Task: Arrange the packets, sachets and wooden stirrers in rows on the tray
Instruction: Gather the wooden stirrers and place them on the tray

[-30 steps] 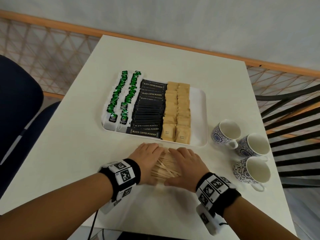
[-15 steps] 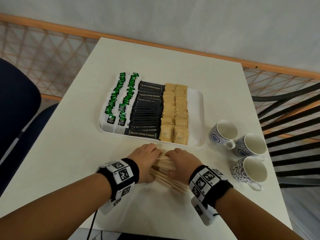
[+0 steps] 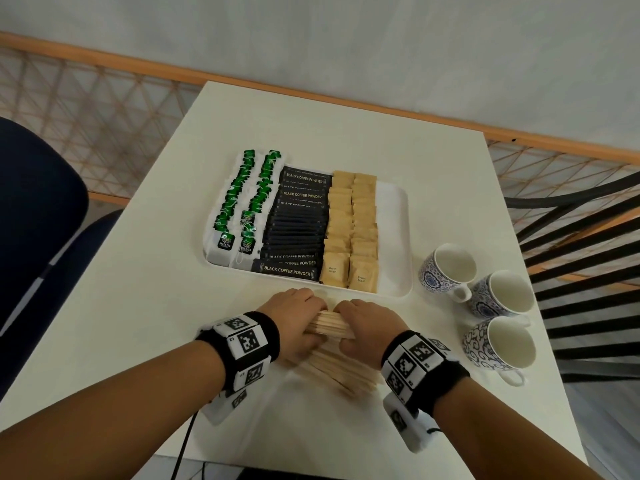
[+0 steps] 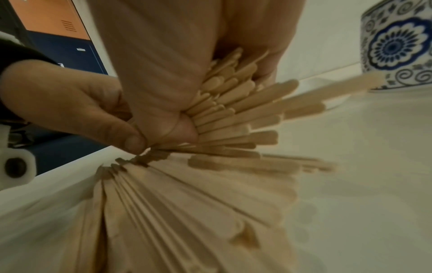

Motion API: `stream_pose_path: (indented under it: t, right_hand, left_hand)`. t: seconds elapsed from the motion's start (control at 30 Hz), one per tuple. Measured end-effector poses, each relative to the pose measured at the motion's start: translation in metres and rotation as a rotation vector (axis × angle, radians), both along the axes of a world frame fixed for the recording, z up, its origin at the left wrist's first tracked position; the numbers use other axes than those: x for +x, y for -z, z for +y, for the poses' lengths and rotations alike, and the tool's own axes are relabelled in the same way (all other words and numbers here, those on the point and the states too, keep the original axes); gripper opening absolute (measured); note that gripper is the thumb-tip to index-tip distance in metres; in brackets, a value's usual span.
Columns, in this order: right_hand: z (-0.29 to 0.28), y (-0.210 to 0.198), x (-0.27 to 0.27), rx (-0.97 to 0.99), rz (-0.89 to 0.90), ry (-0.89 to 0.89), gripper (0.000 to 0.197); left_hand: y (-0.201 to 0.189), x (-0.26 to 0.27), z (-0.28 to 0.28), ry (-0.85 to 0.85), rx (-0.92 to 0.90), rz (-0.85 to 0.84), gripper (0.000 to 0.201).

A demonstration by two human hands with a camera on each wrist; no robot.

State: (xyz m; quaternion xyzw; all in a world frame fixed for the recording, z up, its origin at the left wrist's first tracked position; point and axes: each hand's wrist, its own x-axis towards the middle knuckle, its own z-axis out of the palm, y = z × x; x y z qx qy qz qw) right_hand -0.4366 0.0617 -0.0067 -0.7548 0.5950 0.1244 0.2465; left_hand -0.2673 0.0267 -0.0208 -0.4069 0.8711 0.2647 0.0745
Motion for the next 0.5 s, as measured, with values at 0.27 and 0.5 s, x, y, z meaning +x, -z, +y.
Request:
stream_pose_path:
  t: [0.27, 0.5]
  right_hand:
    - [0.001, -0.01, -0.005, -0.029, -0.073, 0.028, 0.047]
    - [0.001, -0.017, -0.006, -0.12, -0.076, 0.001, 0.047]
  left_hand:
    - [-0.013, -0.013, -0.013, 0.057, -0.054, -0.119, 0.035]
    - [-0.016, -0.015, -0.01, 0.098, -0.072, -0.16, 0.034]
